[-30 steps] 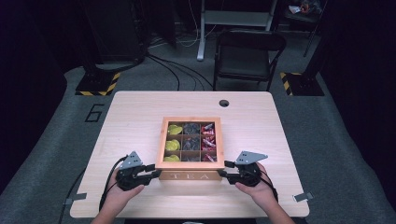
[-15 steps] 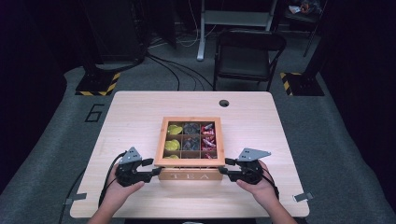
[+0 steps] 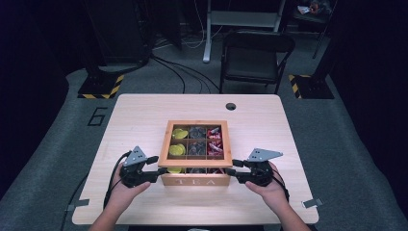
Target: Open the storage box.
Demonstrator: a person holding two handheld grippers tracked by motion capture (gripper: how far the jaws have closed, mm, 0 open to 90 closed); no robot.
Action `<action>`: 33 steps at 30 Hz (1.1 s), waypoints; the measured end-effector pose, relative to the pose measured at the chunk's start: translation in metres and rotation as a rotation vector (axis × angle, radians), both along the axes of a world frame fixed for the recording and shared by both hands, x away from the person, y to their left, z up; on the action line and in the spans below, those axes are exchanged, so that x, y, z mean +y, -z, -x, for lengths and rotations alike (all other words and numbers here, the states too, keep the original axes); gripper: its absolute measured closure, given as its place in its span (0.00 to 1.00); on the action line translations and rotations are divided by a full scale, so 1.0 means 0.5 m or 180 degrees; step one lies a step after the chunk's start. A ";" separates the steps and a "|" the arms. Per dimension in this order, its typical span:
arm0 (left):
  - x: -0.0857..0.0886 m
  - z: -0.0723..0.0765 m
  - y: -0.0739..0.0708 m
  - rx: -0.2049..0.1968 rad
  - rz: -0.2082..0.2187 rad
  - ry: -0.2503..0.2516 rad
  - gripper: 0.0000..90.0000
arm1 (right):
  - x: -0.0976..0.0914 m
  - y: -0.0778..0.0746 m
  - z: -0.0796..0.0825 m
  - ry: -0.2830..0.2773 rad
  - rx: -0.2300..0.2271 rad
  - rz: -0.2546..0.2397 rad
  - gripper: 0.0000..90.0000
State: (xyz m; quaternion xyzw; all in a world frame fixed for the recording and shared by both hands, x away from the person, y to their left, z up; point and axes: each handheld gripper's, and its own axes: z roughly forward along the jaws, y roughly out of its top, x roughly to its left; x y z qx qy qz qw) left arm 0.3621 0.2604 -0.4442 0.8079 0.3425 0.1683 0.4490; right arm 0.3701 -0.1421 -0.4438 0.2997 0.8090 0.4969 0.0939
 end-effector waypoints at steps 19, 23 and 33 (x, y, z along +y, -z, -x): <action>0.000 -0.018 -0.057 -0.0082 -0.0021 0.0076 0.48 | -0.010 -0.023 -0.022 0.0106 -0.0094 0.0136 0.41; -0.003 -0.023 -0.066 -0.0080 -0.0034 0.0107 0.47 | -0.001 -0.037 -0.035 0.0157 -0.0185 0.0206 0.39; -0.003 -0.039 -0.088 -0.0075 0.0023 0.0122 0.45 | 0.020 -0.073 -0.054 0.0094 -0.0377 0.0196 0.39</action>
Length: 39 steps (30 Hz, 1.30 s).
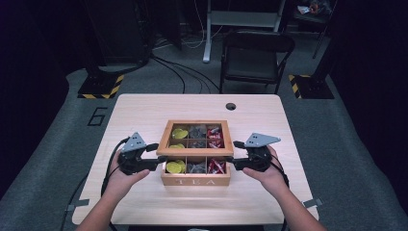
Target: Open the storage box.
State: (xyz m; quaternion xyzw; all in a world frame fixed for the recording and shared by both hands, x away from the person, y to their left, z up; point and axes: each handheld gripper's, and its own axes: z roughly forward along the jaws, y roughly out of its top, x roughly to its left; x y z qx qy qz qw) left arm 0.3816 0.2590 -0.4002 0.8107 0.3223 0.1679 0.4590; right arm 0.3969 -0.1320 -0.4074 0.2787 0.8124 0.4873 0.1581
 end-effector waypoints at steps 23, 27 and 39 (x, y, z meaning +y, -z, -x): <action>0.002 -0.050 -0.033 -0.0203 -0.0034 0.0005 0.39 | 0.004 -0.056 -0.031 -0.0101 -0.0036 -0.0055 0.41; -0.002 -0.059 -0.041 -0.0227 0.0004 0.0015 0.41 | 0.003 -0.066 -0.038 -0.0084 -0.0012 -0.0103 0.41; -0.003 -0.080 -0.066 -0.0294 0.0066 0.0055 0.49 | 0.003 -0.101 -0.065 -0.0087 0.0100 -0.0113 0.43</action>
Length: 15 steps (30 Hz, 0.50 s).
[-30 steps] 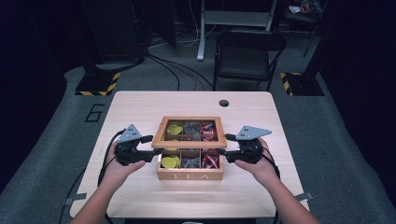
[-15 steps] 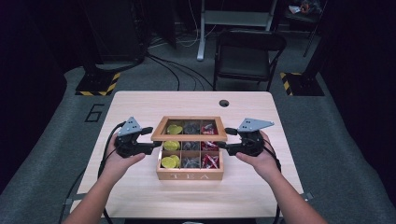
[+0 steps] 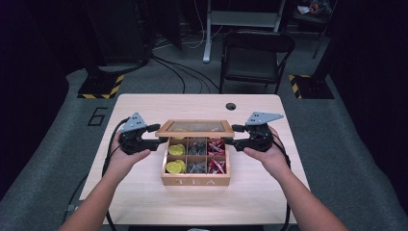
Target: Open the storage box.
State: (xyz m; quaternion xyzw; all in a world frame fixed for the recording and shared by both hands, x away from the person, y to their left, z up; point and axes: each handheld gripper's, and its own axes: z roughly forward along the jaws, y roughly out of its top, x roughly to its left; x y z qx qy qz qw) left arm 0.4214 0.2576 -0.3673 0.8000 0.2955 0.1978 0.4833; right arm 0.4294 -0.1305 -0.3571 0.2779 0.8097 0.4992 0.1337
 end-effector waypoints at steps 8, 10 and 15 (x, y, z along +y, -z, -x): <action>0.002 -0.016 -0.012 0.0050 0.0024 0.0032 0.49 | -0.003 -0.008 -0.015 0.0013 0.0053 -0.0097 0.43; 0.003 -0.019 -0.016 0.0078 -0.0009 0.0062 0.50 | -0.005 -0.007 -0.019 -0.0019 0.0043 -0.0105 0.43; 0.003 -0.026 -0.022 0.0069 0.0031 0.0031 0.50 | -0.011 -0.004 -0.032 0.0002 0.0003 -0.0117 0.41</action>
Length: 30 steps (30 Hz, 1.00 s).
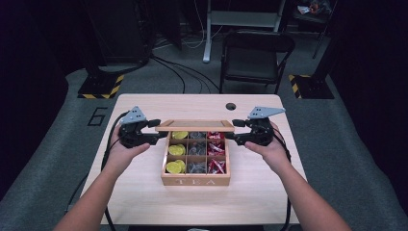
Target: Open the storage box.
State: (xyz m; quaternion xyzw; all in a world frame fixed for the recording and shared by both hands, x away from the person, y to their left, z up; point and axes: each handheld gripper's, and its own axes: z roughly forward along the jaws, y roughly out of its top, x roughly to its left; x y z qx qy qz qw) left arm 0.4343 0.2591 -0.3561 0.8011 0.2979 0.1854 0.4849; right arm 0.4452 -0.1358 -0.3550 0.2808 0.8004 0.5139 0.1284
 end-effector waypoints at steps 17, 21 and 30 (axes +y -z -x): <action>0.004 -0.033 -0.015 0.0047 0.0180 -0.0087 0.53 | 0.004 0.046 -0.061 0.0216 -0.0190 0.0133 0.53; 0.005 -0.037 -0.015 0.0040 0.0206 -0.0082 0.53 | 0.014 0.059 -0.073 0.0214 -0.0227 0.0210 0.53; 0.003 -0.043 -0.021 0.0038 0.0211 -0.0097 0.54 | 0.016 0.074 -0.099 0.0259 -0.0254 0.0159 0.60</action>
